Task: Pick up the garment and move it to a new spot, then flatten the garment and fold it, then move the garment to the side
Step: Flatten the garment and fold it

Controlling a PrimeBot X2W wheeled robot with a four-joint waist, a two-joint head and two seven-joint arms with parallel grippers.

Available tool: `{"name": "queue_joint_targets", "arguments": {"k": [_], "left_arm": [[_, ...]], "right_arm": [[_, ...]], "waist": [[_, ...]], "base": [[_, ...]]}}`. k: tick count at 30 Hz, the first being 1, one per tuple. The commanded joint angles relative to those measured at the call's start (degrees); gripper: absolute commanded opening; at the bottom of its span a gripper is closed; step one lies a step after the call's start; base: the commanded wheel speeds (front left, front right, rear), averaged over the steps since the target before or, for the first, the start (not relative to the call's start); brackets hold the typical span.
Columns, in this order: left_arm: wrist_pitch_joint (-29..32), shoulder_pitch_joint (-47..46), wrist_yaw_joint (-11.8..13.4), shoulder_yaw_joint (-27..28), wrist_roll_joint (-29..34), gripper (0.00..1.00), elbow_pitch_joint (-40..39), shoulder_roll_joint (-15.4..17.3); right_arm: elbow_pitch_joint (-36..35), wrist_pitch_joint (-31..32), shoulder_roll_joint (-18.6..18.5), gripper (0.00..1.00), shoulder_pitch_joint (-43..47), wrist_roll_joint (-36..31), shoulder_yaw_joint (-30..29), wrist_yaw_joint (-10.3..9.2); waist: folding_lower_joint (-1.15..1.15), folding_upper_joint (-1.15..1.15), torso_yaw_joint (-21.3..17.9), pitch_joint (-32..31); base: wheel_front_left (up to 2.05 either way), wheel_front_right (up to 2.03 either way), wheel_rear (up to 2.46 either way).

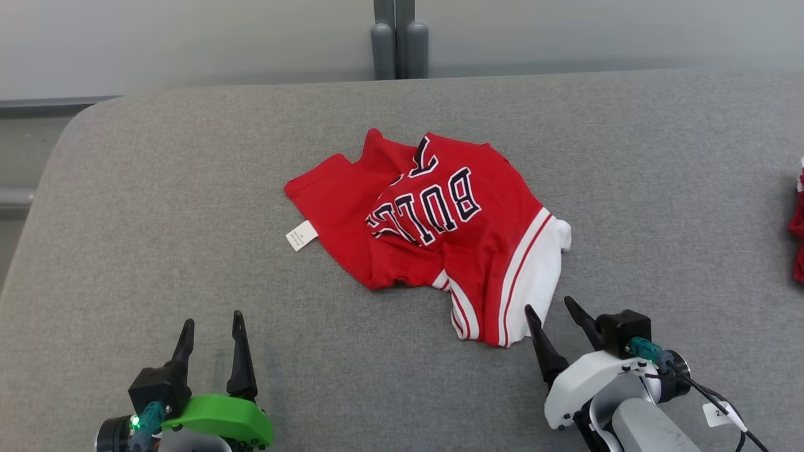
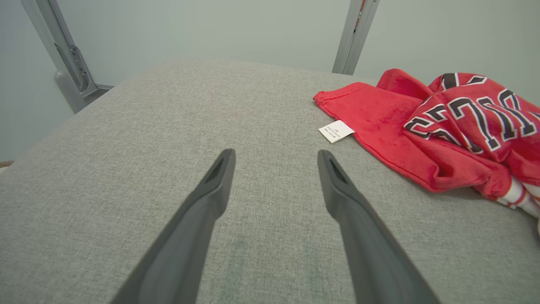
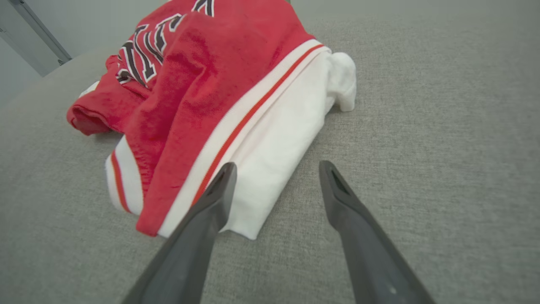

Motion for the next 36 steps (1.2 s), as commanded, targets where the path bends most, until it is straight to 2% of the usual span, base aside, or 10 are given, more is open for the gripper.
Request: {"name": "queue_joint_targets", "arguments": {"k": [1,3,4,5,8,13,17,24,30,36], "left_arm": [[0.0,-1.3,0.4,-0.2,-0.4,1.0,-0.3,0.1],[0.0,-1.5,0.4,-0.4,-0.5,1.0,-0.4,0.1],[0.0,-1.5,0.3,-0.4,-0.5,1.0,-0.4,0.1],[0.0,-1.6,0.4,-0.3,-0.5,1.0,-0.4,0.1],[0.0,-2.0,0.4,-0.5,-0.6,1.0,-0.5,0.1],[0.0,-2.2,0.6,-0.5,-0.9,1.0,-0.6,0.1],[0.0,-2.4,0.5,-0.5,-1.0,1.0,-0.8,0.1],[0.0,-2.6,0.8,-1.3,-1.8,1.0,-0.6,0.1],[0.0,-2.2,1.0,-2.6,-2.1,1.0,-0.4,0.1],[0.0,-0.8,1.0,-3.6,-2.8,1.0,-0.1,0.1]], "right_arm": [[0.9,0.0,-0.1,1.0,-1.1,0.1,0.2,-0.09],[2.2,0.0,-0.1,1.0,-1.7,0.0,0.1,-0.09],[3.0,0.0,-0.1,0.93,-2.1,-0.1,0.0,-0.09],[3.6,0.0,-0.1,0.65,-2.4,-0.1,-0.1,-0.09],[5.6,0.0,-0.1,0.0,-3.0,-0.1,-0.4,-0.09],[6.2,0.1,-0.3,0.0,-3.9,0.7,-2.5,-0.11],[2.2,0.0,-0.4,0.0,-5.1,-1.0,-7.5,-0.1],[-6.4,0.0,-4.9,0.0,-10.4,-4.4,-12.5,-0.09],[-11.7,0.0,-8.9,0.0,-17.6,-4.4,-10.8,-0.09],[-13.9,0.0,-12.0,0.0,-24.7,-3.4,-5.5,-0.09]], "waist": [[0.0,0.0,1.4,1.3],[0.0,0.0,1.9,1.7],[0.0,0.0,2.1,1.9],[0.0,0.0,2.2,2.0],[0.0,0.0,2.7,2.4],[0.0,0.0,2.7,2.8],[0.0,0.0,2.2,2.9],[0.0,0.0,1.3,2.2],[0.0,0.0,1.6,0.7],[0.0,0.0,2.6,-1.0]], "base": [[0.0,0.0,0.0],[0.0,0.0,0.0],[0.0,0.0,0.0],[0.0,0.0,0.0],[0.0,0.0,0.0],[0.0,0.0,0.0],[0.0,0.0,0.0],[0.0,0.0,0.0],[0.0,0.0,0.0],[0.0,0.0,0.0]]}}
